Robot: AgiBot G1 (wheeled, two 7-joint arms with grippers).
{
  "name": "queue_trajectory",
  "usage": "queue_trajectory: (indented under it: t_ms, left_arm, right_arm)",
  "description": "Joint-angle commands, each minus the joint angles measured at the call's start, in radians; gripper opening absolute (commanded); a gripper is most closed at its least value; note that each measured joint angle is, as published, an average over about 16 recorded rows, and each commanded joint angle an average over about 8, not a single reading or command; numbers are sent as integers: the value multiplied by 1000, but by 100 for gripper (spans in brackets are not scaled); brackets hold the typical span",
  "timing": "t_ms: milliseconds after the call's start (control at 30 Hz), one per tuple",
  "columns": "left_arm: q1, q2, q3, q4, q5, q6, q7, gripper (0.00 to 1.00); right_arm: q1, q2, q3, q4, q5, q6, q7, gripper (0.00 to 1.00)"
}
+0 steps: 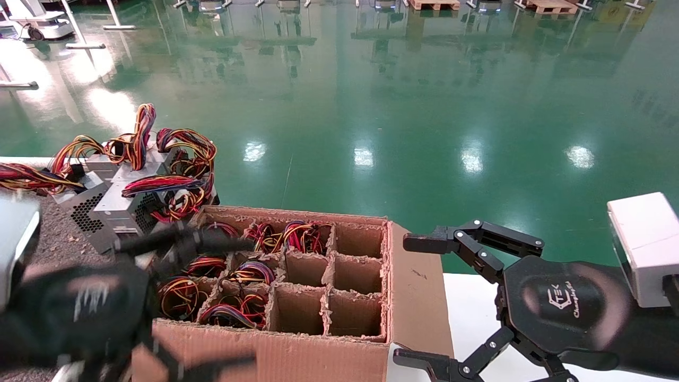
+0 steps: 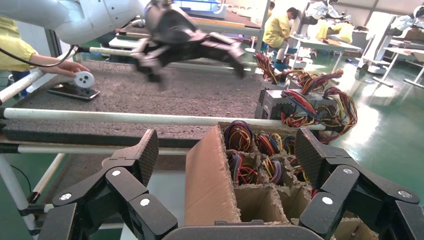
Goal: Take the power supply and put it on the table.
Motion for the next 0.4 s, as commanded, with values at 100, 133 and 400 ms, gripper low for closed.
queue_trajectory:
  t_ms: [100, 133, 400]
  left_arm:
    - [31, -8, -4, -50, -12, 21, -21, 100]
    - [34, -9, -5, -56, -14, 23, -23, 100]
    - [27, -8, -5, -42, -13, 18, -17, 100]
  right_arm:
    - [0, 0, 0, 0, 0, 0, 0, 100]
    - [0, 0, 0, 0, 0, 0, 0, 100]
    - [0, 0, 0, 0, 0, 0, 0, 100]
